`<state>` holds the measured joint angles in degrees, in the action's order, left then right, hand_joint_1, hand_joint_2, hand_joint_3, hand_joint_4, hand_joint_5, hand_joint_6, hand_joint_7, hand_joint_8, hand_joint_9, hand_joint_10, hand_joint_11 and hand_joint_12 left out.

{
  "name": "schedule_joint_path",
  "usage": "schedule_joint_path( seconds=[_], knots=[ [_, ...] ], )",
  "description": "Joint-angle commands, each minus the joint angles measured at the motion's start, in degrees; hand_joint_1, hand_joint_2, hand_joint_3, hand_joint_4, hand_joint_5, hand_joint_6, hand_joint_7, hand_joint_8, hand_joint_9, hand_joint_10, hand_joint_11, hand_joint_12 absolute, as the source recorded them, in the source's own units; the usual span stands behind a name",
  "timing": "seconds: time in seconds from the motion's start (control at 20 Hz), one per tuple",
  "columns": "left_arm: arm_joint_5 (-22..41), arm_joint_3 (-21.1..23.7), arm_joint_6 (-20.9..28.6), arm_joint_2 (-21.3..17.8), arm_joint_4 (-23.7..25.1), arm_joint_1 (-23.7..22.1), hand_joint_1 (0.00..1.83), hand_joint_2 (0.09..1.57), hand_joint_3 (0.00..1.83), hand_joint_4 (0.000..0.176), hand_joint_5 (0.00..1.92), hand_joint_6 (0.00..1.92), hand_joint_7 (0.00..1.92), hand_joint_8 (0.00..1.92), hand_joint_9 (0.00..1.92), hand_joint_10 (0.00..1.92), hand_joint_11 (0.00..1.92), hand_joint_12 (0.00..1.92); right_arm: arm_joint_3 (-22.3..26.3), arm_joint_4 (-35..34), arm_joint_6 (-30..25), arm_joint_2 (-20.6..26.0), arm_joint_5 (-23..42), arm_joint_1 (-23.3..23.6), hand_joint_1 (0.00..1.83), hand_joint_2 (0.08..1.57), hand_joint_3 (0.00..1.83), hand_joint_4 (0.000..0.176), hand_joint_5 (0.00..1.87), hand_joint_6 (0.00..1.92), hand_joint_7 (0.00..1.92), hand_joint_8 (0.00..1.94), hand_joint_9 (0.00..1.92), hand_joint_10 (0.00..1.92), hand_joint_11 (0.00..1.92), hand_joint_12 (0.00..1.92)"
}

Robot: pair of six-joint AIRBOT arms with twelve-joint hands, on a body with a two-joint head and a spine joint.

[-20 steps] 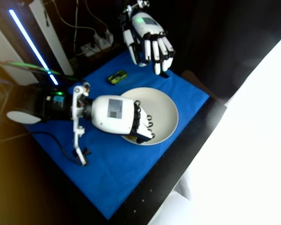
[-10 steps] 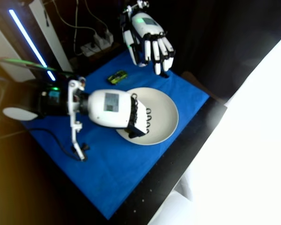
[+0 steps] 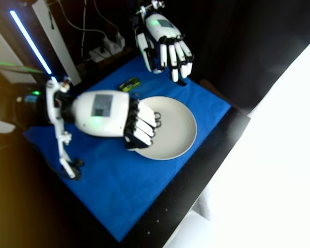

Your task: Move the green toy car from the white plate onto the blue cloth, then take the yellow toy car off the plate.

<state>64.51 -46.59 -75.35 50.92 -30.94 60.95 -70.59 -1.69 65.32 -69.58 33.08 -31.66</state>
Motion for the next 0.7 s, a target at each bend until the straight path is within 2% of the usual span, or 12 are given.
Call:
schedule_joint_path(
  seconds=[0.0, 0.05, 0.1, 0.15, 0.2, 0.35, 0.45, 0.5, 0.55, 0.6, 0.65],
  knots=[
    [7.0, 0.0, 0.2, 0.1, 1.7, -0.3, 0.8, 1.32, 0.0, 0.176, 0.6, 1.54, 0.53, 0.02, 0.27, 0.27, 0.0, 0.92, 0.6, 0.5, 0.2, 0.5, 8.7, 0.9, 1.25, 1.17, 0.0, 0.0, 0.91, 0.87, 0.89, 1.48, 0.98, 1.73, 0.95, 1.92],
    [7.1, 0.1, 0.2, 0.1, 1.7, -0.2, 0.8, 1.32, 0.0, 0.176, 0.6, 1.54, 0.53, 0.01, 0.27, 0.27, 0.0, 0.91, 2.0, 1.2, 0.2, 1.9, 9.5, 0.9, 1.25, 1.18, 0.0, 0.0, 0.91, 0.85, 0.85, 1.53, 1.02, 1.84, 1.04, 1.92],
    [7.2, 0.2, 0.2, 0.0, 1.6, -0.1, 0.8, 1.32, 0.0, 0.176, 0.6, 1.54, 0.53, 0.01, 0.27, 0.27, 0.0, 0.92, 3.3, 1.9, 0.2, 3.4, 10.3, 0.9, 1.2, 1.12, 0.0, 0.0, 0.99, 0.94, 1.08, 1.7, 1.16, 1.9, 1.22, 1.92],
    [7.3, 0.3, 0.2, 0.0, 1.5, 0.0, 0.8, 1.32, 0.0, 0.176, 0.6, 1.54, 0.52, 0.01, 0.27, 0.26, 0.0, 0.91, 4.6, 2.5, 0.2, 4.8, 11.0, 0.9, 1.18, 1.11, 0.0, 0.0, 0.99, 0.98, 1.16, 1.73, 1.22, 1.92, 1.29, 1.92],
    [7.5, 0.3, 0.2, -0.1, 1.3, 0.2, 0.8, 1.32, 0.0, 0.176, 0.59, 1.54, 0.52, 0.01, 0.27, 0.24, 0.0, 0.89, 6.4, 3.6, 0.2, 6.7, 12.5, 0.9, 1.18, 1.12, 0.0, 0.0, 0.97, 1.02, 1.2, 1.67, 1.26, 1.9, 1.32, 1.92],
    [8.3, 0.8, 0.2, -0.4, 0.9, 1.0, 0.8, 1.32, 0.0, 0.176, 0.6, 1.54, 0.52, 0.01, 0.27, 0.22, 0.0, 0.85, 9.8, 6.3, 0.2, 9.6, 14.3, 0.5, 1.18, 1.11, 0.0, 0.0, 0.98, 1.01, 1.12, 1.62, 1.12, 1.88, 1.14, 1.92],
    [8.9, 1.0, 0.2, -0.5, 0.5, 1.5, 0.79, 1.32, 0.0, 0.176, 0.59, 1.55, 0.53, 0.01, 0.27, 0.2, 0.0, 0.81, 11.7, 7.2, 0.2, 11.3, 15.8, -0.5, 1.18, 1.09, 0.0, 0.0, 1.03, 0.94, 1.16, 1.73, 1.21, 1.92, 1.26, 1.92],
    [8.9, 1.1, 0.2, -0.6, 0.3, 1.7, 0.79, 1.32, 0.0, 0.176, 0.59, 1.55, 0.52, 0.01, 0.27, 0.19, 0.0, 0.81, 12.6, 7.3, 0.2, 12.3, 16.9, -1.5, 1.19, 1.07, 0.0, 0.0, 1.07, 0.86, 1.19, 1.72, 1.23, 1.92, 1.26, 1.92],
    [9.0, 1.1, 0.2, -0.6, 0.2, 1.7, 0.79, 1.32, 0.0, 0.176, 0.59, 1.55, 0.52, 0.0, 0.27, 0.17, 0.0, 0.77, 13.4, 7.3, 0.2, 13.2, 17.7, -2.2, 1.19, 1.07, 0.0, 0.0, 1.07, 0.87, 1.17, 1.65, 1.18, 1.89, 1.18, 1.92],
    [9.0, 1.1, 0.2, -0.6, 0.1, 1.8, 0.79, 1.32, 0.0, 0.176, 0.58, 1.56, 0.52, 0.0, 0.29, 0.13, 0.0, 0.77, 14.2, 7.3, 0.2, 14.0, 18.3, -3.0, 1.25, 1.13, 0.01, 0.0, 0.98, 0.79, 0.97, 1.46, 1.09, 1.74, 1.04, 1.92],
    [9.1, 1.1, 0.2, -0.6, 0.0, 1.9, 0.8, 1.32, 0.0, 0.176, 0.59, 1.55, 0.52, 0.0, 0.29, 0.11, 0.0, 0.74, 15.1, 7.7, 0.2, 14.8, 18.6, -3.8, 1.26, 1.13, 0.0, 0.0, 0.98, 0.76, 0.97, 1.37, 1.07, 1.64, 0.98, 1.92]
  ],
)
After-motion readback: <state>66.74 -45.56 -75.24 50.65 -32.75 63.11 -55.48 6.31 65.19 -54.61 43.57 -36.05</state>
